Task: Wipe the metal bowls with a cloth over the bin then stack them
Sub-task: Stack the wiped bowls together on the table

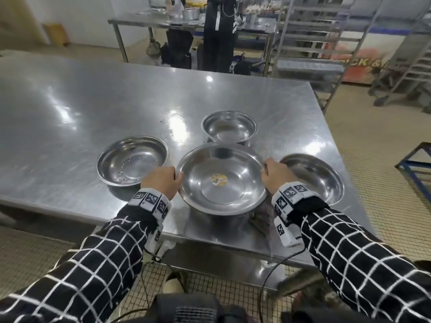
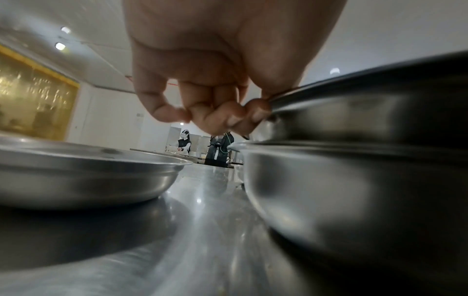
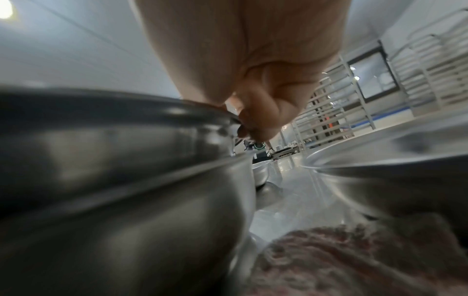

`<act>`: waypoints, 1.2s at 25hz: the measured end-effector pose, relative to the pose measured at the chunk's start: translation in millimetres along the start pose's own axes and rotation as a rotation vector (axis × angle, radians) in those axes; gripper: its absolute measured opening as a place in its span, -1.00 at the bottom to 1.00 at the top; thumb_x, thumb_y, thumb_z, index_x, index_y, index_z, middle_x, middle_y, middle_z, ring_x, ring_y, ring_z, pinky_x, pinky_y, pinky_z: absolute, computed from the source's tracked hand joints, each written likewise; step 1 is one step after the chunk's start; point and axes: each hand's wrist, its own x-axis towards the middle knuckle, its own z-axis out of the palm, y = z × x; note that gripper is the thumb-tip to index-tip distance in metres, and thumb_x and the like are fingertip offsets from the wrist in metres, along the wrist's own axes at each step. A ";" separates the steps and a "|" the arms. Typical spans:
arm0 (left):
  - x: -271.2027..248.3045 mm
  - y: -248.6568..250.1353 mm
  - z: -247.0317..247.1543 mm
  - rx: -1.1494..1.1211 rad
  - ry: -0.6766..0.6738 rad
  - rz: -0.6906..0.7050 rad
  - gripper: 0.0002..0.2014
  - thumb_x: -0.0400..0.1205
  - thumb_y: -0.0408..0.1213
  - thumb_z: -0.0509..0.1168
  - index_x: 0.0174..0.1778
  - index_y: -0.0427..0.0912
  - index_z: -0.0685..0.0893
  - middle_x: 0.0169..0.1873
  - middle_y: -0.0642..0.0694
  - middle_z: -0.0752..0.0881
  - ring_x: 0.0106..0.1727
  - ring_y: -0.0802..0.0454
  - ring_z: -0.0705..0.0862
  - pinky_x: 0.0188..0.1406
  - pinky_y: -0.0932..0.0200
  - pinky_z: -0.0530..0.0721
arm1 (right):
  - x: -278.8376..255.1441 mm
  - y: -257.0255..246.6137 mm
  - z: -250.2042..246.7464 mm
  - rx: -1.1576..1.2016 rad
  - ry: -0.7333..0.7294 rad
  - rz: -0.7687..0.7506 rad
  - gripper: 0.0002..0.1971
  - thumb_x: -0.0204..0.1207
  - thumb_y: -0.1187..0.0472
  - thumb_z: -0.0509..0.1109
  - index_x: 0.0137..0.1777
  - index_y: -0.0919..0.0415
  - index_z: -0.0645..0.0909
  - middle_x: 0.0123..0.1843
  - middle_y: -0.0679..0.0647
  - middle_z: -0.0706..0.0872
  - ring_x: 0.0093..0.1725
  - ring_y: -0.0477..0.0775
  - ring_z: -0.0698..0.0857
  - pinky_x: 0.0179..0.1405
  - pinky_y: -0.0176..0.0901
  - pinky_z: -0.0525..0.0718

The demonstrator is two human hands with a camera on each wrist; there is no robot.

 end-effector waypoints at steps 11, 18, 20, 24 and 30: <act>53.9 14.2 -42.1 0.006 -0.193 0.083 -0.59 0.74 0.08 -0.02 -0.07 -0.15 0.57 -0.17 -0.08 0.69 -0.17 0.00 0.63 -0.14 0.10 0.53 | 44.8 -8.0 -37.9 0.130 -0.111 0.118 -0.81 0.67 0.14 0.22 0.16 0.19 0.56 -0.06 0.07 0.67 -0.23 -0.02 0.62 -0.29 -0.23 0.55; 160.0 27.6 -55.9 -0.142 -0.493 0.129 -0.55 0.75 0.12 -0.07 0.21 -0.16 0.51 -0.15 -0.01 0.70 -0.25 0.04 0.68 -0.30 0.18 0.53 | 137.2 -33.6 -59.4 0.017 -0.127 0.080 -0.68 0.70 0.08 0.13 0.35 0.19 0.49 0.12 0.21 0.69 -0.12 0.12 0.59 -0.10 -0.13 0.54; 193.1 33.0 -52.1 -0.145 -0.527 0.116 -0.53 0.76 0.10 -0.06 0.31 -0.20 0.47 -0.05 -0.05 0.73 -0.27 0.04 0.67 -0.32 0.18 0.53 | 173.1 -36.2 -55.2 -0.013 -0.153 0.124 -0.65 0.70 0.04 0.14 0.35 0.21 0.49 0.09 0.20 0.69 -0.11 0.14 0.59 -0.05 -0.12 0.55; 244.9 45.6 -34.5 -0.173 -0.586 0.059 -0.50 0.77 0.04 -0.03 0.42 -0.30 0.42 0.12 -0.19 0.75 -0.28 0.00 0.67 -0.26 0.15 0.57 | 227.6 -34.1 -47.0 -0.071 -0.212 0.231 -0.60 0.72 -0.02 0.08 0.33 0.26 0.48 0.11 0.22 0.69 -0.01 0.18 0.63 -0.03 -0.11 0.49; 295.9 59.2 2.9 -0.216 -0.664 0.081 -0.59 0.74 -0.05 0.13 0.24 -0.32 0.64 0.08 -0.18 0.79 -0.36 0.07 0.64 -0.42 0.30 0.53 | 274.7 -22.8 -16.1 -0.005 -0.304 0.316 -0.59 0.70 -0.02 0.15 0.19 0.36 0.54 0.00 0.23 0.75 -0.29 0.07 0.63 -0.15 -0.11 0.67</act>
